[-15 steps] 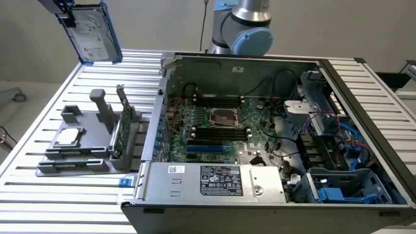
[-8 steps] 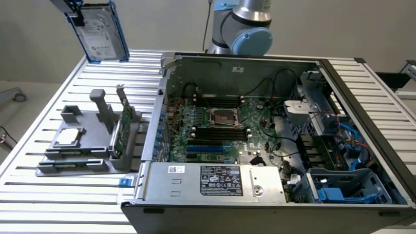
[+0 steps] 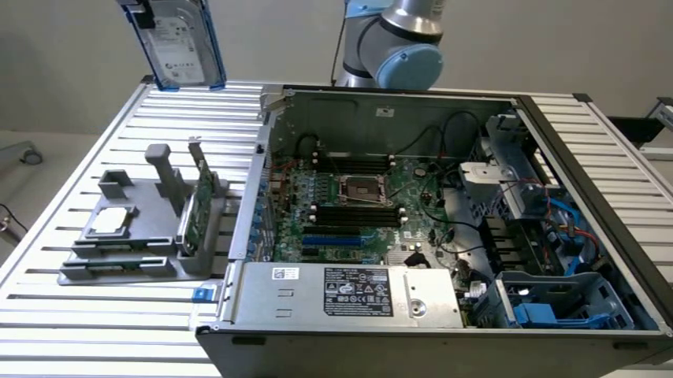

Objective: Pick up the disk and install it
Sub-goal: 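Pick up the disk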

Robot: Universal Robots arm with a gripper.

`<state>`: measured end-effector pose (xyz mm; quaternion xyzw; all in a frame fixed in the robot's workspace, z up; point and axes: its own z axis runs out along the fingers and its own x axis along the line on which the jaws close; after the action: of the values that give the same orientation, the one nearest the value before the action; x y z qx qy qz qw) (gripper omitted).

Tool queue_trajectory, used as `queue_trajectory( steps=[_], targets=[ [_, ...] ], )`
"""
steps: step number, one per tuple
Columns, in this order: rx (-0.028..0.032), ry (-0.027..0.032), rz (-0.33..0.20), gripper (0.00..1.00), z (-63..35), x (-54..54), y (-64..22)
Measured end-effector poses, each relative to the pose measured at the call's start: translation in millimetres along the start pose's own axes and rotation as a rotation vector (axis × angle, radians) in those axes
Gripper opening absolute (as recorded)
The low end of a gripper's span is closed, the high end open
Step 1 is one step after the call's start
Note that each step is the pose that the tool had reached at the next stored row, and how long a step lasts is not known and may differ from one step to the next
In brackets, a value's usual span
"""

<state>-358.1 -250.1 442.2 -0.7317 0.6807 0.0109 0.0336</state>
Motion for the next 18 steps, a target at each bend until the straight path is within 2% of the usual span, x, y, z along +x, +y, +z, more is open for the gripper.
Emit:
queue_trajectory(
  steps=[4, 10, 13, 18],
  targets=[
    [-0.0031, -0.0028, 0.0, 0.33, -17.1, 0.4, -18.7],
    [-0.0074, -0.0041, 0.001, 0.33, -41.5, 2.3, -46.7],
    [-0.0097, -0.0043, 0.001, 0.33, -46.2, 5.0, -60.3],
    [-0.0103, -0.0048, 0.001, 0.33, -45.8, 11.2, -82.7]
  ],
)
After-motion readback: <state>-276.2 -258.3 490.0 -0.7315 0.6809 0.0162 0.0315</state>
